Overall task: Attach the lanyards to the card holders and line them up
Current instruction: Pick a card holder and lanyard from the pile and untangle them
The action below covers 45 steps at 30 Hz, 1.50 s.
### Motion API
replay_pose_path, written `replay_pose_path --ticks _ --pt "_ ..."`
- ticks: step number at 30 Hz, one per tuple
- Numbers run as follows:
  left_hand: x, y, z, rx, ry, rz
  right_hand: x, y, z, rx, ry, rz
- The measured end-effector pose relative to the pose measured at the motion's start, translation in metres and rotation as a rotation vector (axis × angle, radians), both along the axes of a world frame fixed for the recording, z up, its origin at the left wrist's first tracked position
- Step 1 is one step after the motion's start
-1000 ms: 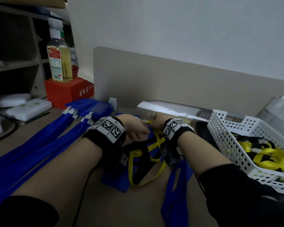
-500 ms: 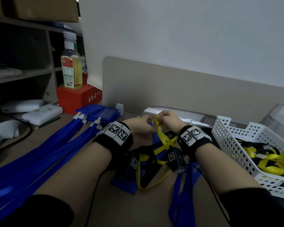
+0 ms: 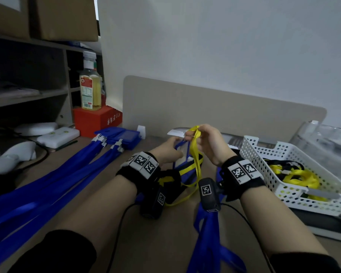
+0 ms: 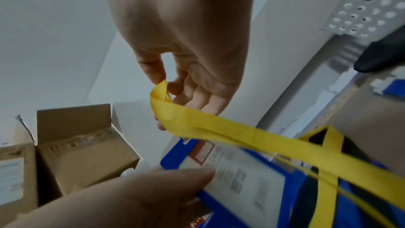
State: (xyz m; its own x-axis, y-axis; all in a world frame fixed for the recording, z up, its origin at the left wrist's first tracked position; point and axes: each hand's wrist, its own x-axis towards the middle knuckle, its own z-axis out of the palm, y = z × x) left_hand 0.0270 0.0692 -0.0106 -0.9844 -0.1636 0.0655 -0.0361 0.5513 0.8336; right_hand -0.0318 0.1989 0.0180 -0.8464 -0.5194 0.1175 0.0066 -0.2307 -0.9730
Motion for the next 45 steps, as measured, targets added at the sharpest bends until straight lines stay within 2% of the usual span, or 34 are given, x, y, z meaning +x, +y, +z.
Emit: replay_pose_path --ticks 3,7,11,14,17,20,24,29,38,45 --pt "0.011 0.009 -0.002 0.073 0.084 -0.018 0.016 0.005 -0.004 -0.127 -0.109 0.012" --pt "0.028 0.009 -0.008 0.233 0.046 0.072 0.032 0.016 -0.009 -0.286 -0.245 -0.025" --pt "0.041 0.009 -0.008 0.297 0.194 0.122 0.038 0.024 -0.021 -0.233 -0.283 -0.071" --pt "0.044 0.010 -0.007 0.128 0.306 0.133 0.038 0.023 -0.036 -0.020 -0.251 -0.059" --pt "0.047 0.011 -0.005 -0.079 0.308 0.143 0.042 0.018 -0.045 0.164 -0.083 -0.123" --pt "0.048 0.010 -0.003 -0.190 0.304 0.143 0.046 0.014 -0.048 0.164 0.006 -0.158" --pt "0.050 0.006 -0.004 -0.293 0.304 0.147 0.046 0.013 -0.045 0.119 -0.038 -0.170" --pt "0.057 0.003 0.002 -0.627 0.347 0.218 0.048 0.014 -0.041 0.119 -0.076 -0.134" --pt "0.059 0.008 0.007 -0.835 0.433 0.168 0.047 0.013 -0.042 0.032 -0.144 -0.085" --pt "0.062 0.004 0.007 -0.776 0.416 0.193 0.049 0.011 -0.041 0.015 -0.167 -0.082"
